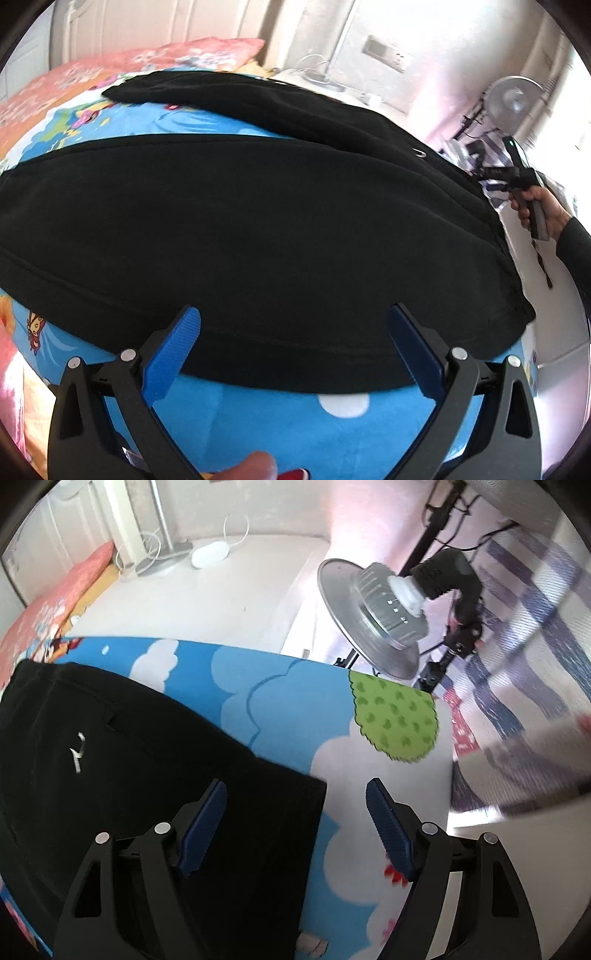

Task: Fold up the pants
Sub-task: 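Grasp the waistband of the black sweatpants with both grippers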

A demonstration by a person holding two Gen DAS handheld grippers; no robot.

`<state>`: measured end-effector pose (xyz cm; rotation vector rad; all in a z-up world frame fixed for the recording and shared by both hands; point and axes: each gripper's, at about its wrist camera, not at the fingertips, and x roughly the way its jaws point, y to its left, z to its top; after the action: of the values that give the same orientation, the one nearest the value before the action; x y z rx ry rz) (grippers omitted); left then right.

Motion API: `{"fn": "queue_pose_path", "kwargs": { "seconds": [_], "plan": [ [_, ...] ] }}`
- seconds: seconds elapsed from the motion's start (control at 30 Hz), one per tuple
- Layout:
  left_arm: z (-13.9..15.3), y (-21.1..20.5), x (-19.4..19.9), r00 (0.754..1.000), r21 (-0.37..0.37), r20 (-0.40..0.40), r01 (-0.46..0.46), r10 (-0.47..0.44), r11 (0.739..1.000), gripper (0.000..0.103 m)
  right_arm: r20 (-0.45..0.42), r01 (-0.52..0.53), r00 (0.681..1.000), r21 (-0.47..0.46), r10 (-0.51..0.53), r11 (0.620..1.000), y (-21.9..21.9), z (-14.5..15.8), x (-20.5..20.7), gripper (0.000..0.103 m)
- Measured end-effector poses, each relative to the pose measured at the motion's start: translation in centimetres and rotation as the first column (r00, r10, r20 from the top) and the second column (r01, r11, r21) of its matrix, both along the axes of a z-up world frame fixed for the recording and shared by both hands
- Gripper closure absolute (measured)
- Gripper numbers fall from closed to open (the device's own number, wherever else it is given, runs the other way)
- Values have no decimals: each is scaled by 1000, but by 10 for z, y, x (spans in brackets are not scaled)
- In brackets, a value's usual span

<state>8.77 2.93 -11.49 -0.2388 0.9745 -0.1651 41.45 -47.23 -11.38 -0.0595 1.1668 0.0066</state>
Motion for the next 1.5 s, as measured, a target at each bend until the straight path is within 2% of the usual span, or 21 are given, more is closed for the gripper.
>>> {"fn": "queue_pose_path", "kwargs": {
  "seconds": [0.03,0.07,0.1,0.17,0.2,0.27,0.37,0.47,0.5,0.6,0.67,0.77,0.87,0.93,1.03,1.13,1.2,1.33,1.4,1.47,1.5],
  "plan": [
    [0,3,3,1000,-2,-6,-13,13,1000,2,-16,-14,1000,15,14,1000,0,-4,4,28],
    [0,6,6,1000,-2,-9,-26,26,1000,2,-17,-39,999,31,40,999,0,-7,4,41],
    [1,8,9,999,0,-9,-36,36,999,2,-14,-61,998,57,61,997,3,-6,4,49],
    [5,13,16,998,6,3,-59,59,998,2,0,-73,997,54,73,996,5,0,3,57],
    [9,16,20,998,9,11,-69,69,998,2,10,-92,996,47,92,995,8,4,-1,67],
    [14,22,29,996,6,27,-82,82,997,2,42,-102,994,40,101,994,9,14,-6,69],
    [28,27,46,994,-9,61,-94,94,996,2,199,-108,975,43,98,993,20,51,-32,71],
    [43,28,63,992,-61,86,-82,87,995,2,365,-146,920,-18,143,989,48,90,-89,72],
    [46,27,67,993,-74,85,-80,87,994,2,421,-167,892,-37,167,985,61,103,-118,73],
    [52,29,84,996,-213,45,-62,73,975,2,531,-200,819,-92,218,975,97,116,-200,74],
    [50,27,95,1000,-352,5,-13,15,936,3,578,-217,785,-83,224,973,121,110,-254,75],
    [40,16,116,993,-563,-60,52,-104,825,10,561,-212,803,-48,202,976,138,85,-299,75],
    [29,-2,135,979,-649,-100,73,-180,758,19,495,-204,852,15,170,979,150,46,-323,75],
    [17,-11,147,966,-701,-150,47,-211,711,24,460,-195,872,8,170,981,160,28,-334,75],
    [0,-22,161,951,-718,-227,-18,-210,695,29,453,-181,879,30,148,983,163,20,-339,75],
    [-13,-39,166,938,-755,-262,-53,-227,654,31,456,-169,880,43,131,985,163,18,-339,75],
    [-19,-53,164,931,-755,-276,-57,-237,653,31,451,-166,883,44,129,985,165,16,-341,75],
    [-33,-90,171,894,-773,-328,-68,-305,631,32,447,-155,887,60,112,986,166,14,-347,75],
    [-42,-111,173,862,-784,-355,-64,-362,617,42,437,-142,895,80,94,987,166,13,-347,75],
    [-47,-133,173,831,-797,-364,-45,-420,602,78,420,-124,905,103,70,987,164,12,-346,73],
    [-45,-143,172,827,-793,-350,-12,-439,609,85,413,-107,909,113,51,988,162,13,-344,69]
  ]
}}
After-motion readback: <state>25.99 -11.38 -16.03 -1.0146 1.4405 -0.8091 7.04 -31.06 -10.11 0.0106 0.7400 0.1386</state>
